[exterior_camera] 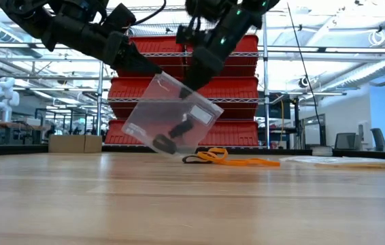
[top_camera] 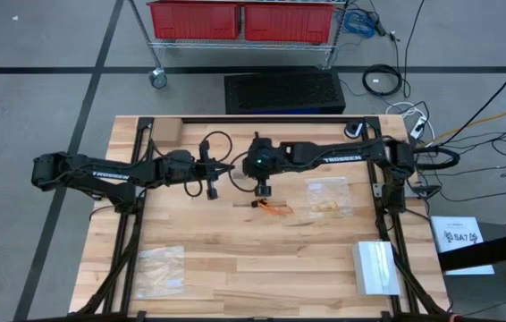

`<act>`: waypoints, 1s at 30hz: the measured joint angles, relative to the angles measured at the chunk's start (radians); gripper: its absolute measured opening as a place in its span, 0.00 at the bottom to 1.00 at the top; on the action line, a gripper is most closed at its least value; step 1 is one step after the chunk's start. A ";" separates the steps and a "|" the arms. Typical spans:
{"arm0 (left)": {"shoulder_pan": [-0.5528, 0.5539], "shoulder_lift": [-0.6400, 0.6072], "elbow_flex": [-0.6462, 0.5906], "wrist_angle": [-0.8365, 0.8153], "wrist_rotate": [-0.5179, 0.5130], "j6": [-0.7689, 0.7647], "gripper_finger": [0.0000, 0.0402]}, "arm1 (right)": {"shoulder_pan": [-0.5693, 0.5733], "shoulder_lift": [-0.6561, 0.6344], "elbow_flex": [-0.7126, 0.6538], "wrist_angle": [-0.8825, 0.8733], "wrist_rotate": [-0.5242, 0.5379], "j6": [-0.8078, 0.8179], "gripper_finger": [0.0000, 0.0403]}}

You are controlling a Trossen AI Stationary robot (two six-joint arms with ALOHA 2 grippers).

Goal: Sort rubber bands
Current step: Put the black rubber band into the transparent zip bag, then put the orange rubber band into the transparent zip bag

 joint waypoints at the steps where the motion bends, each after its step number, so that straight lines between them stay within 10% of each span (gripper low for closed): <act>1: 0.000 0.000 0.000 -0.001 0.000 0.000 0.00 | 0.000 -0.024 0.000 -0.017 0.012 0.014 0.08; 12: 0.000 0.000 0.000 -0.009 0.000 0.000 0.00 | -0.014 -0.258 -0.099 -0.273 0.019 0.078 0.06; 20: 0.000 0.000 0.000 -0.006 0.000 0.000 0.00 | -0.029 -0.445 -0.608 0.249 -0.148 0.211 0.00; 30: 0.000 0.000 0.000 0.025 0.053 -0.010 0.00 | 0.022 -0.493 -0.844 0.642 -0.003 0.381 0.08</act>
